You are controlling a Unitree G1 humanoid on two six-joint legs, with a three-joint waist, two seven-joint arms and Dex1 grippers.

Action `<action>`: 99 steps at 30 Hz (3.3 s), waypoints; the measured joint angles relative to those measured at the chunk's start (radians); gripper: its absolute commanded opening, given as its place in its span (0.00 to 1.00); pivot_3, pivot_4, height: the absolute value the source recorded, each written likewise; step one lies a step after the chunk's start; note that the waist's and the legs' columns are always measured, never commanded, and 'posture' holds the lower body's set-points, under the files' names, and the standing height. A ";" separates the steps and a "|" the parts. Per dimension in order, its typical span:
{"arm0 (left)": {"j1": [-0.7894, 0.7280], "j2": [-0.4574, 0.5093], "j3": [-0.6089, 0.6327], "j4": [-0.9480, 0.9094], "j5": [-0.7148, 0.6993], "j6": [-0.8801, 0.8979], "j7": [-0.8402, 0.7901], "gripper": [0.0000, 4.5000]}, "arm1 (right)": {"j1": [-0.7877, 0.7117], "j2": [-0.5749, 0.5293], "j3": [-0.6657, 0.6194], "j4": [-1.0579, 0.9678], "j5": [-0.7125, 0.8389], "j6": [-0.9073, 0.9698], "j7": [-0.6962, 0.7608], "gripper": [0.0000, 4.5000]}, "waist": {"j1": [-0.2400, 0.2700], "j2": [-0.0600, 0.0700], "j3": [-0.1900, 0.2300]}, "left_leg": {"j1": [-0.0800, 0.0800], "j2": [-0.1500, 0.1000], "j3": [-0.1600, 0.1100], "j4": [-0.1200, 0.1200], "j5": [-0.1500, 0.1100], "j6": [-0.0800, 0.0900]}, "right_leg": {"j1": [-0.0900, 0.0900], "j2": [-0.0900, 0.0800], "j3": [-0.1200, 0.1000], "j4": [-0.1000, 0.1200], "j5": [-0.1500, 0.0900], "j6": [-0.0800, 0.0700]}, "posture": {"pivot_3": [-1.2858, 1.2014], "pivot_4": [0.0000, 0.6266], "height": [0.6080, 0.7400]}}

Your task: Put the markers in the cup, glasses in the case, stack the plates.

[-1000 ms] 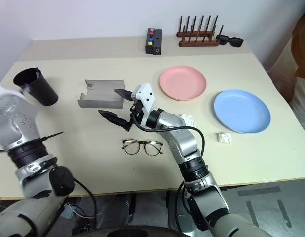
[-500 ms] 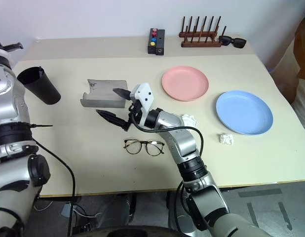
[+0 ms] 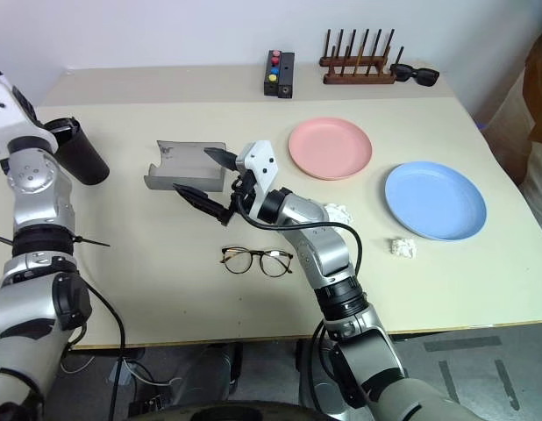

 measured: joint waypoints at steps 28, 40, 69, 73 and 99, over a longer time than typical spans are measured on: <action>0.032 -0.015 -0.057 -0.215 -0.138 0.083 -0.289 0.99 | 0.000 -0.014 0.001 -0.004 0.012 0.006 0.000 1.00 | 0.000 0.000 0.000 | 0.000 0.000 0.000 0.000 0.000 0.000 | 0.000 0.000 0.000 0.001 0.000 0.000 | 0.52 0.24 1.00; 0.151 0.173 -0.389 -0.455 -0.170 0.526 -1.006 0.99 | 0.036 -0.261 0.015 -0.070 -0.018 0.061 0.121 1.00 | -0.028 0.001 0.001 | 0.000 0.001 0.000 -0.001 0.000 0.001 | -0.001 0.001 0.000 0.002 -0.001 -0.001 | 0.52 0.24 1.00; 0.035 0.125 -0.535 -0.023 0.020 0.287 -1.482 0.01 | 0.173 -0.430 0.010 -0.247 -0.029 0.134 0.098 1.00 | -0.022 0.001 0.001 | -0.001 0.000 0.000 0.001 -0.001 0.002 | -0.001 0.000 0.000 0.002 -0.002 0.000 | 0.52 0.24 1.00; 0.172 0.141 -0.539 -0.280 -0.024 0.343 -1.583 0.01 | 0.174 -0.446 -0.004 -0.248 -0.028 0.136 0.098 1.00 | -0.024 0.001 0.001 | -0.001 0.001 0.000 0.001 -0.001 0.002 | -0.001 0.000 0.001 0.003 -0.002 -0.001 | 0.52 0.24 1.00; 0.332 0.240 -0.465 -0.750 -0.163 0.562 -1.541 0.64 | 0.296 -0.614 -0.076 -0.366 0.004 0.224 0.174 1.00 | -0.020 0.001 0.001 | 0.000 0.001 0.000 0.002 -0.001 0.003 | -0.001 0.000 0.001 0.003 -0.006 -0.002 | 0.52 0.24 1.00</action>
